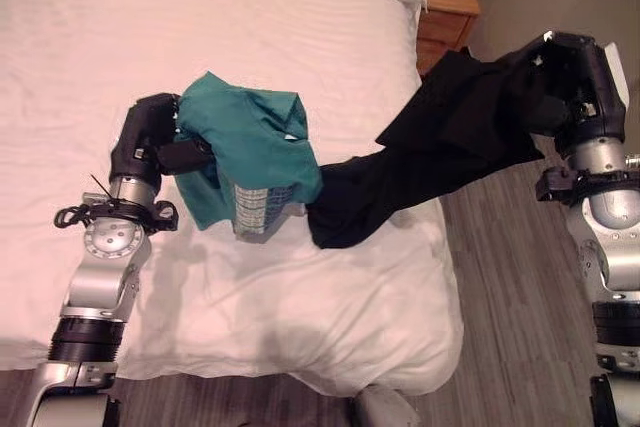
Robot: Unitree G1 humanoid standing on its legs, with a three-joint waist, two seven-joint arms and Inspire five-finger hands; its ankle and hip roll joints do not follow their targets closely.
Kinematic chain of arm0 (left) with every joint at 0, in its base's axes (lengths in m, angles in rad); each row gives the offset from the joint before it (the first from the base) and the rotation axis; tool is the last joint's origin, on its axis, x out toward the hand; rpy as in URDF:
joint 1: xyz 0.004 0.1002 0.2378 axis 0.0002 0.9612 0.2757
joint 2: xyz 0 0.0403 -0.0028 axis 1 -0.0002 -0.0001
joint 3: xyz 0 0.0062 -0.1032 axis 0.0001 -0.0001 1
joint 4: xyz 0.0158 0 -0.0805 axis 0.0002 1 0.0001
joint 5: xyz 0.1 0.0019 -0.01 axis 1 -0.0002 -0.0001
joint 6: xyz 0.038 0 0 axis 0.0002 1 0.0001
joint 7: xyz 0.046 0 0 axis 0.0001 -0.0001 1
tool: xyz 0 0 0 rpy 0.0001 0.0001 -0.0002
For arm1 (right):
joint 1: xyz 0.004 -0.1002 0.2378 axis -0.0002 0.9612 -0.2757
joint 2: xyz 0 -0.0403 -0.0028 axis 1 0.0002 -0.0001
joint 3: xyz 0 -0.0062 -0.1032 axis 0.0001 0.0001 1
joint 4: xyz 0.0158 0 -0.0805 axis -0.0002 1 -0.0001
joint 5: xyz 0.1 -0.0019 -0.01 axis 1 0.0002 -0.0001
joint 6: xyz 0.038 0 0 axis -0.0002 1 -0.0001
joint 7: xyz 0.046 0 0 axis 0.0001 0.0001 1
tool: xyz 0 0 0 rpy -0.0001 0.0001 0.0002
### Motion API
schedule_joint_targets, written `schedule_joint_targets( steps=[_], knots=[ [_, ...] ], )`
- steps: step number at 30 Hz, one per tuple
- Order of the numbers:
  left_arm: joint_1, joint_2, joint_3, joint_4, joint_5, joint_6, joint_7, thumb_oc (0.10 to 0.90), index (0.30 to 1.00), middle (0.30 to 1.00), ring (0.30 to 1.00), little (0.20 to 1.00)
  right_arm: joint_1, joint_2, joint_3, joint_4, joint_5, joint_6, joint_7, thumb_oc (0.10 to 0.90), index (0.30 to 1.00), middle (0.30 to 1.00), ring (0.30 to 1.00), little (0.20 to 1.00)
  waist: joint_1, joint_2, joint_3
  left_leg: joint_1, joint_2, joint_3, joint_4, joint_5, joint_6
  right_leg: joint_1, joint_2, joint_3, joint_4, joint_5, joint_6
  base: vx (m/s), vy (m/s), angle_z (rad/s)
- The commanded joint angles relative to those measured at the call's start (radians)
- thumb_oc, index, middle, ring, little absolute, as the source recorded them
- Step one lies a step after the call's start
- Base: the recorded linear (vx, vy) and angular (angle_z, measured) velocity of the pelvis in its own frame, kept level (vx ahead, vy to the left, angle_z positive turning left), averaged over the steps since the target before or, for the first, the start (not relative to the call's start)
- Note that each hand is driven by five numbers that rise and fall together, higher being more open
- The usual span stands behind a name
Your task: Pick up bed clothes into laundry basket.
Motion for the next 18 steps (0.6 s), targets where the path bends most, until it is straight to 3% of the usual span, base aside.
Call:
schedule_joint_targets(
  steps=[1, 2, 3, 4, 6, 9, 11, 14, 15, 16, 18],
  knots=[
    [-0.035, 0.054, 0.033, -0.078, 0.012, -0.115, -0.007, 0.4, 0.3, 0.3, 0.3, 0.3, 0.006, -0.038, -0.02, -0.076, -0.007, -0.076, -0.034, 0.4, 0.3, 0.3, 0.3, 0.3, 0.026, -0.028, -0.205, -0.002, -0.082, 0.007, 0.057, -0.19, 0.14, -0.152, -0.068, 0.053, -0.137, 0.323, 0.167, -0.28, 0.228, -0.32],
    [-0.024, 0.068, 0.046, -0.078, 0.009, -0.113, -0.009, 0.4, 0.3, 0.3, 0.3, 0.3, 0.0, -0.021, -0.013, -0.084, -0.023, -0.073, -0.033, 0.4, 0.3, 0.3, 0.3, 0.3, 0.036, -0.033, -0.194, -0.001, -0.1, 0.028, 0.046, -0.188, 0.153, -0.171, -0.074, 0.047, -0.168, 0.381, 0.18, -0.27, 0.254, -0.49],
    [-0.02, 0.076, 0.05, -0.077, 0.008, -0.11, -0.006, 0.4, 0.3, 0.3, 0.3, 0.3, -0.009, -0.017, 0.002, -0.083, -0.038, -0.069, -0.04, 0.4, 0.3, 0.3, 0.3, 0.3, 0.043, -0.02, -0.18, 0.002, -0.102, 0.042, 0.042, -0.187, 0.162, -0.183, -0.069, 0.018, -0.175, 0.379, 0.185, -0.22, 0.168, -0.78],
    [-0.019, 0.078, 0.052, -0.077, 0.008, -0.11, -0.006, 0.4, 0.3, 0.3, 0.3, 0.3, -0.013, -0.016, 0.004, -0.082, -0.038, -0.069, -0.04, 0.4, 0.3, 0.3, 0.3, 0.3, 0.042, -0.027, -0.18, 0.001, -0.108, 0.043, 0.038, -0.179, 0.161, -0.187, -0.074, 0.022, -0.175, 0.383, 0.184, -0.43, 0.242, -0.95],
    [-0.034, 0.1, 0.062, -0.065, 0.009, -0.099, 0.0, 0.4, 0.3, 0.3, 0.3, 0.3, -0.007, -0.002, -0.008, -0.086, -0.039, -0.061, -0.043, 0.4, 0.3, 0.3, 0.3, 0.3, 0.058, -0.004, -0.141, -0.052, -0.105, 0.078, 0.059, -0.131, 0.178, -0.177, -0.083, -0.073, 0.046, 0.273, 0.154, -0.57, 0.244, -0.9],
    [-0.043, 0.106, 0.063, -0.067, -0.001, -0.094, 0.006, 0.4, 0.3, 0.3, 0.3, 0.3, -0.017, 0.003, -0.006, -0.073, -0.02, -0.068, -0.048, 0.4, 0.3, 0.3, 0.3, 0.3, 0.079, 0.023, -0.157, -0.094, -0.091, 0.114, 0.038, -0.071, 0.199, -0.157, -0.083, -0.183, 0.33, 0.168, 0.114, -0.36, 0.205, -0.38],
    [-0.047, 0.109, 0.071, -0.075, 0.002, -0.09, 0.013, 0.4, 0.3, 0.3, 0.3, 0.3, -0.031, 0.001, -0.004, -0.059, -0.007, -0.069, -0.05, 0.4, 0.3, 0.3, 0.3, 0.3, 0.096, 0.033, -0.171, -0.113, -0.089, 0.139, 0.021, -0.046, 0.212, -0.114, -0.078, -0.24, 0.469, 0.119, 0.11, -0.21, 0.143, -0.06],
    [-0.037, 0.113, 0.084, -0.087, 0.013, -0.087, 0.014, 0.4, 0.3, 0.3, 0.3, 0.3, -0.04, -0.001, -0.006, -0.051, -0.005, -0.069, -0.052, 0.4, 0.3, 0.3, 0.3, 0.3, 0.117, 0.023, -0.19, -0.128, -0.1, 0.169, 0.004, -0.025, 0.215, -0.06, -0.074, -0.289, 0.483, 0.114, 0.115, -0.15, 0.018, -0.29],
    [-0.022, 0.117, 0.099, -0.095, 0.024, -0.084, 0.017, 0.4, 0.3, 0.3, 0.3, 0.3, -0.045, 0.002, -0.001, -0.051, -0.01, -0.066, -0.05, 0.4, 0.3, 0.3, 0.3, 0.3, 0.147, -0.006, -0.208, -0.143, -0.117, 0.201, -0.005, -0.02, 0.209, -0.001, -0.089, -0.324, 0.383, 0.107, 0.121, -0.14, -0.028, -0.35],
    [-0.02, 0.118, 0.1, -0.097, 0.024, -0.084, 0.017, 0.4, 0.3, 0.3, 0.3, 0.3, -0.045, 0.003, -0.001, -0.05, -0.011, -0.066, -0.05, 0.4, 0.3, 0.3, 0.3, 0.3, 0.147, -0.005, -0.209, -0.141, -0.115, 0.202, -0.007, -0.018, 0.208, 0.005, -0.086, -0.326, 0.372, 0.11, 0.12, -0.1, -0.098, -0.58],
    [0.001, 0.126, 0.127, -0.104, 0.03, -0.086, 0.02, 0.4, 0.3, 0.3, 0.3, 0.3, -0.054, 0.012, 0.015, -0.048, -0.011, -0.064, -0.043, 0.4, 0.3, 0.3, 0.3, 0.3, 0.182, -0.029, -0.23, -0.156, -0.121, 0.246, -0.014, -0.01, 0.19, 0.093, -0.082, -0.369, 0.179, 0.051, 0.115, -0.08, -0.143, -0.7]
  ],
)
